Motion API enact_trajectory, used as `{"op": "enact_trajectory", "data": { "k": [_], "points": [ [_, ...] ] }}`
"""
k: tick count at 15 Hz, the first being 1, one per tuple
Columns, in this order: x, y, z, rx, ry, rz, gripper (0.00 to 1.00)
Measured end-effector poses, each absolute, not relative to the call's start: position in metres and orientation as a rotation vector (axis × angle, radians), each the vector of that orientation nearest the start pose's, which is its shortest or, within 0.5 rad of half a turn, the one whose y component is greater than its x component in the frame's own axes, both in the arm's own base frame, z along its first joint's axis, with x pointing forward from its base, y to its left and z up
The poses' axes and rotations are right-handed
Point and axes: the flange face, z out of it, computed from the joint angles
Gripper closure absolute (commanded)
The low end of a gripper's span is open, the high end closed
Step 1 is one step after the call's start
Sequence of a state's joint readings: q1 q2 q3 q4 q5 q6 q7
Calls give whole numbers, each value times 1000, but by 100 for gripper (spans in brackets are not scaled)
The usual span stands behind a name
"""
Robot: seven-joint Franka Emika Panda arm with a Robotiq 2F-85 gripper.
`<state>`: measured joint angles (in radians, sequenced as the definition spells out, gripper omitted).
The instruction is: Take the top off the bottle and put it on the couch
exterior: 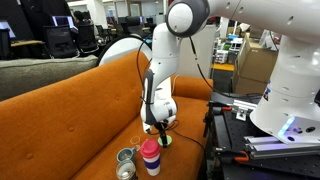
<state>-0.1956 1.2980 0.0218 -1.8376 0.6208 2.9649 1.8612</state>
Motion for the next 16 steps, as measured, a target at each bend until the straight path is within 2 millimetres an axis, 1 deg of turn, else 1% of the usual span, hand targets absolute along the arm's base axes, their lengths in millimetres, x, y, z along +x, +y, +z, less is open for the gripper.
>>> {"op": "enact_trajectory", "data": {
  "k": [2, 4, 5, 8, 10, 13, 16],
  "points": [
    [452, -129, -186, -690, 3125, 292, 30],
    [453, -135, -200, -652, 3130, 321, 29],
    [455, -136, -203, -639, 3132, 335, 1],
    [461, -136, -203, -630, 3124, 339, 0],
    [468, -133, -199, -634, 3106, 318, 0],
    [482, -130, -186, -640, 3063, 241, 0],
    [490, -127, -172, -642, 3023, 152, 0]
  ]
}}
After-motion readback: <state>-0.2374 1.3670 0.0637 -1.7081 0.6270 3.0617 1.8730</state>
